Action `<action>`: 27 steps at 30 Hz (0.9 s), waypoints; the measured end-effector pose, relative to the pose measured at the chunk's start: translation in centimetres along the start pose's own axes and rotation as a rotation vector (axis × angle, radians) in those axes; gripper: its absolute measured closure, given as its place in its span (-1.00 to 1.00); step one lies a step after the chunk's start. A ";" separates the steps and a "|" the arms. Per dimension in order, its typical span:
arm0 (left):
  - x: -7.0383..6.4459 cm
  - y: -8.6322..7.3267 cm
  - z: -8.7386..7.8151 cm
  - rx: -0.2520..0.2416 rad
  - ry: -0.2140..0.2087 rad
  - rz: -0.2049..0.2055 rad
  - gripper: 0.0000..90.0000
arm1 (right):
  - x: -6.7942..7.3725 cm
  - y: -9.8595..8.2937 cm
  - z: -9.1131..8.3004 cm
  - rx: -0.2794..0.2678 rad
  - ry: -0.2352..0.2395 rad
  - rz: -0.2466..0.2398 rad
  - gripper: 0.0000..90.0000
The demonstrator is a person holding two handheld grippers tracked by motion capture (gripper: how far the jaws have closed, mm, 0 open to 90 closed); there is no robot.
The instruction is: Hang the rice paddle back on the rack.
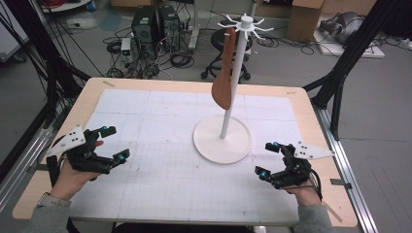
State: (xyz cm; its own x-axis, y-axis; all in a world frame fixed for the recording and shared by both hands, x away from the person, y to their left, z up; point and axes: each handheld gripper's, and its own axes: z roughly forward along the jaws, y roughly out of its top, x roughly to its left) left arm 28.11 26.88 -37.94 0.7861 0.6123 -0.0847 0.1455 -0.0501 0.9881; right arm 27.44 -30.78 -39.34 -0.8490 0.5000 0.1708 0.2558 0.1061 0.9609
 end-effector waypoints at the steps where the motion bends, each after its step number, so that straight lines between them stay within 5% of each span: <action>1: 0.0 -0.2 -0.2 0.013 0.003 0.005 -0.96 | 0.0 0.0 0.0 -0.001 -0.001 -0.004 -0.98; 19: 0.8 -0.5 -3.4 -0.058 0.090 -0.012 -0.96 | 0.3 0.2 -0.8 -0.042 -0.032 -0.065 -0.98; 27: 0.9 -1.2 -4.5 -0.037 0.132 -0.015 -0.96 | 0.6 0.2 -1.0 -0.051 -0.061 -0.081 -0.98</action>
State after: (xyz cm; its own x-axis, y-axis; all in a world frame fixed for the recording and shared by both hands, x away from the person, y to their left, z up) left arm 25.93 31.04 -38.59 0.6976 0.7115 -0.0846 0.1327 -0.0122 0.9911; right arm 26.49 -31.37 -38.86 -0.8359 0.5430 0.0801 0.1621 0.1048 0.9812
